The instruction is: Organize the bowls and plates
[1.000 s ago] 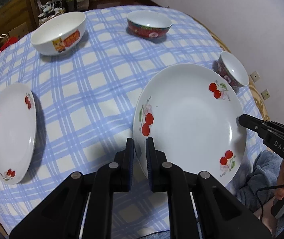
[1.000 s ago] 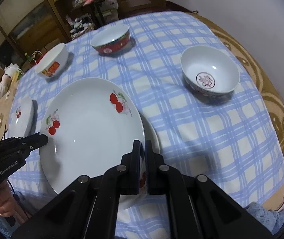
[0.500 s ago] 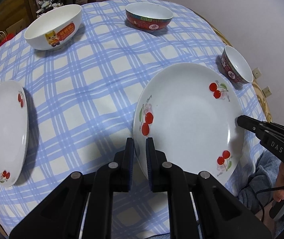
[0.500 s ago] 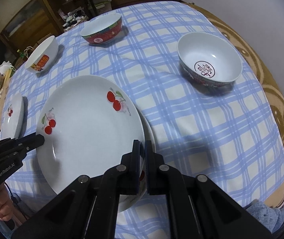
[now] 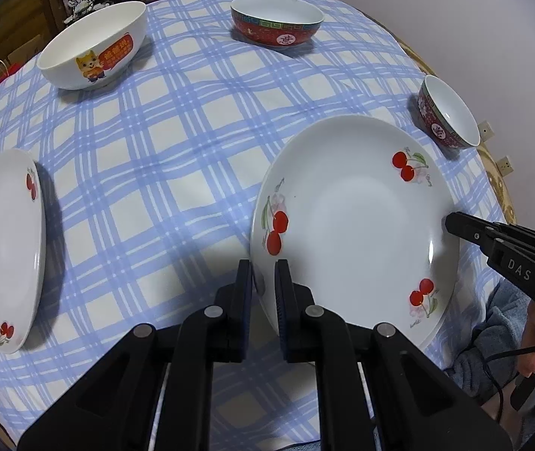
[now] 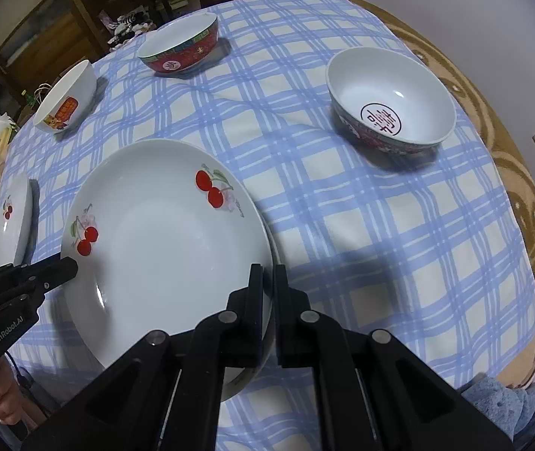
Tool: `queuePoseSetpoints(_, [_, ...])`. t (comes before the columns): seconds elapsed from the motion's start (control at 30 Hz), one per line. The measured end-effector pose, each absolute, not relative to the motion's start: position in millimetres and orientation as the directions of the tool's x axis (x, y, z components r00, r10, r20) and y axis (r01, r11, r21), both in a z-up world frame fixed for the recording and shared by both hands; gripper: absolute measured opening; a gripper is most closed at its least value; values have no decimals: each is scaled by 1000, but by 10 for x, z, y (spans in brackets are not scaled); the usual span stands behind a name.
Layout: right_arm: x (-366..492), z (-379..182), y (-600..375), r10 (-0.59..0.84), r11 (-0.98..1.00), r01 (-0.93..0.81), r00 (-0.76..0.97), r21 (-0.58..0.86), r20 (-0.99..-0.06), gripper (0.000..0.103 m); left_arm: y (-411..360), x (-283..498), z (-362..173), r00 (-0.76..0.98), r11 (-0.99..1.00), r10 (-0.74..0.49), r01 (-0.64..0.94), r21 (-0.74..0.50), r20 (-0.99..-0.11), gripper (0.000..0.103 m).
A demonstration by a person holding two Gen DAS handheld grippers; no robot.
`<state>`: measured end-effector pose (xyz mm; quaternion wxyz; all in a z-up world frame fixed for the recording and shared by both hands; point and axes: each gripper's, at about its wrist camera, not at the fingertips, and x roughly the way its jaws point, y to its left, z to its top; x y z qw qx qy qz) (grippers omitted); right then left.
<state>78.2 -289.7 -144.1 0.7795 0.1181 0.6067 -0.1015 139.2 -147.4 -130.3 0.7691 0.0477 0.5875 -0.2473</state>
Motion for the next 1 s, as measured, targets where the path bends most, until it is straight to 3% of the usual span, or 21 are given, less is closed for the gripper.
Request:
queuePoseSetpoints(0.17, [796, -1482, -2876, -59, 956, 292, 219, 8, -974, 7, -1495, 1383, -1389, 164, 874, -314, 435, -217, -935, 13])
queuePoseSetpoints(1.0, [790, -1503, -2925, -35, 942, 332, 221, 42, -975, 7, -1507, 1393, -1402, 172, 869, -304, 452, -199, -937, 17])
